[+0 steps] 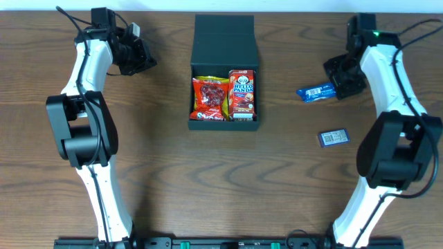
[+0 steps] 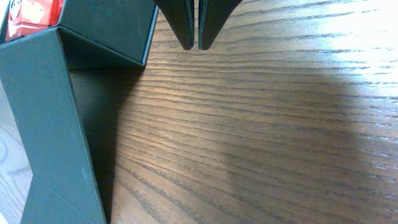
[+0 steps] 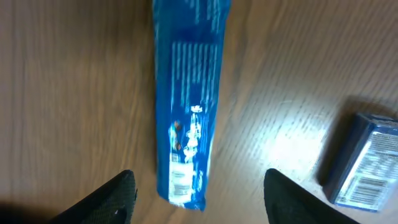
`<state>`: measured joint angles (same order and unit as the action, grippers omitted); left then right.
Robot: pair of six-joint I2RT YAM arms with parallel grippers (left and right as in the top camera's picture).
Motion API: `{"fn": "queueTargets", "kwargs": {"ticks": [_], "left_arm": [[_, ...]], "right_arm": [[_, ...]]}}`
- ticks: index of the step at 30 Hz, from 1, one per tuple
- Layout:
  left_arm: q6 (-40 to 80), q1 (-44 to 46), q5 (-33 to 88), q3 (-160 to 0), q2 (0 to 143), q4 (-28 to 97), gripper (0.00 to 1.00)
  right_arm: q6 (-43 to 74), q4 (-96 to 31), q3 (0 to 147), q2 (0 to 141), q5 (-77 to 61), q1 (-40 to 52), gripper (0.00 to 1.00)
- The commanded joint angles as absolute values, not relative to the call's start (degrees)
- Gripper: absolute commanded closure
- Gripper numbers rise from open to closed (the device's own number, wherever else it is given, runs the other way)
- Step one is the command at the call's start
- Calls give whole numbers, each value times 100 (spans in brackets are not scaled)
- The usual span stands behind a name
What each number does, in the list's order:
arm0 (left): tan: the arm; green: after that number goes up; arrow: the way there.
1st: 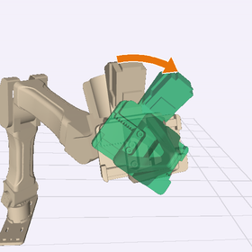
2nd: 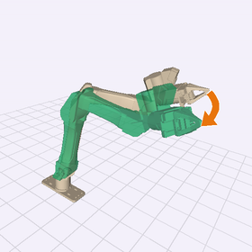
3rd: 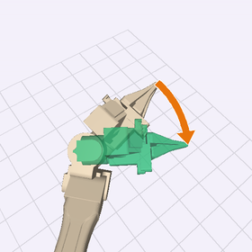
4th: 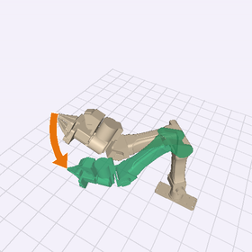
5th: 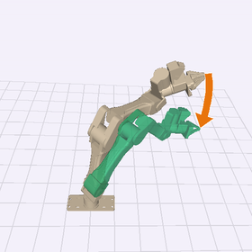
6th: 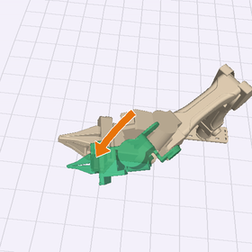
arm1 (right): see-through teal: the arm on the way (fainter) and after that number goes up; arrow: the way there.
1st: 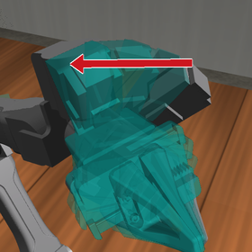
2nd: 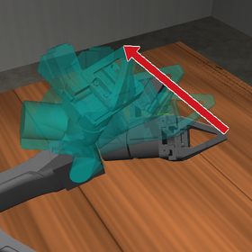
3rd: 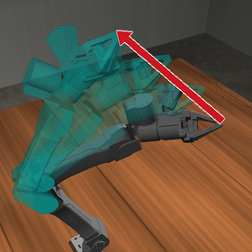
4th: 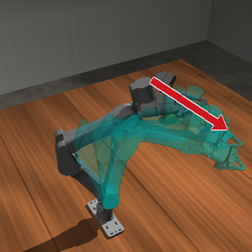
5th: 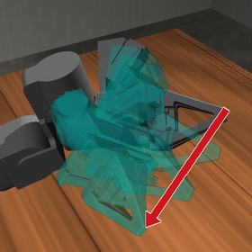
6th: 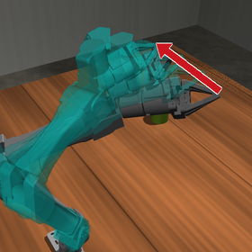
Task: Pack container
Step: 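Move the right gripper back to the blue snack bar packet, then grasp the blue snack bar packet with the right gripper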
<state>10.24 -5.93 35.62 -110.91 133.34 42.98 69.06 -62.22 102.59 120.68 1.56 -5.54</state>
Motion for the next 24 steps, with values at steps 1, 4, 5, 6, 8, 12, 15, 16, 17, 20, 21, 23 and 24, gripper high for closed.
{"fn": "queueTargets", "kwargs": {"ticks": [1, 4, 5, 6, 8, 12, 15, 16, 17, 20, 21, 23, 24], "left_arm": [[899, -580, 3540, -11080, 13102, 4274, 94], [899, -580, 3540, -11080, 13102, 4270, 94], [899, -580, 3540, -11080, 13102, 4261, 94], [899, -580, 3540, -11080, 13102, 4254, 94], [899, -580, 3540, -11080, 13102, 4254, 94], [899, -580, 3540, -11080, 13102, 4257, 94], [899, -580, 3540, -11080, 13102, 4259, 94], [902, -580, 3542, -11080, 13102, 4259, 94], [902, -580, 3542, -11080, 13102, 4261, 94], [902, -580, 3540, -11080, 13102, 4261, 94], [902, -580, 3540, -11080, 13102, 4261, 94], [902, -580, 3540, -11080, 13102, 4261, 94], [899, -580, 3540, -11080, 13102, 4259, 94]], "right_arm": [[7332, -5968, 10092, 12014, 71, -587, 34], [7443, -5509, 9896, 12014, -58, -589, 32], [7518, -5345, 9791, 12018, -104, -593, 31], [7557, -5234, 9719, 12042, -178, -598, 31], [7583, -5157, 9675, 12151, -368, -615, 31], [7581, -4901, 9675, 12464, -670, -600, 35], [7583, -4834, 9675, 12650, -832, -598, 35], [7583, -4897, 9675, 12685, -858, -598, 35], [7581, -4921, 9675, 12711, -856, -598, 34], [7581, -4928, 9675, 12742, -832, -598, 34], [7583, -4923, 9675, 12744, -808, -598, 34], [7581, -4919, 9675, 12744, -738, -600, 33], [7583, -4921, 9675, 12746, -716, -607, 33]]}}
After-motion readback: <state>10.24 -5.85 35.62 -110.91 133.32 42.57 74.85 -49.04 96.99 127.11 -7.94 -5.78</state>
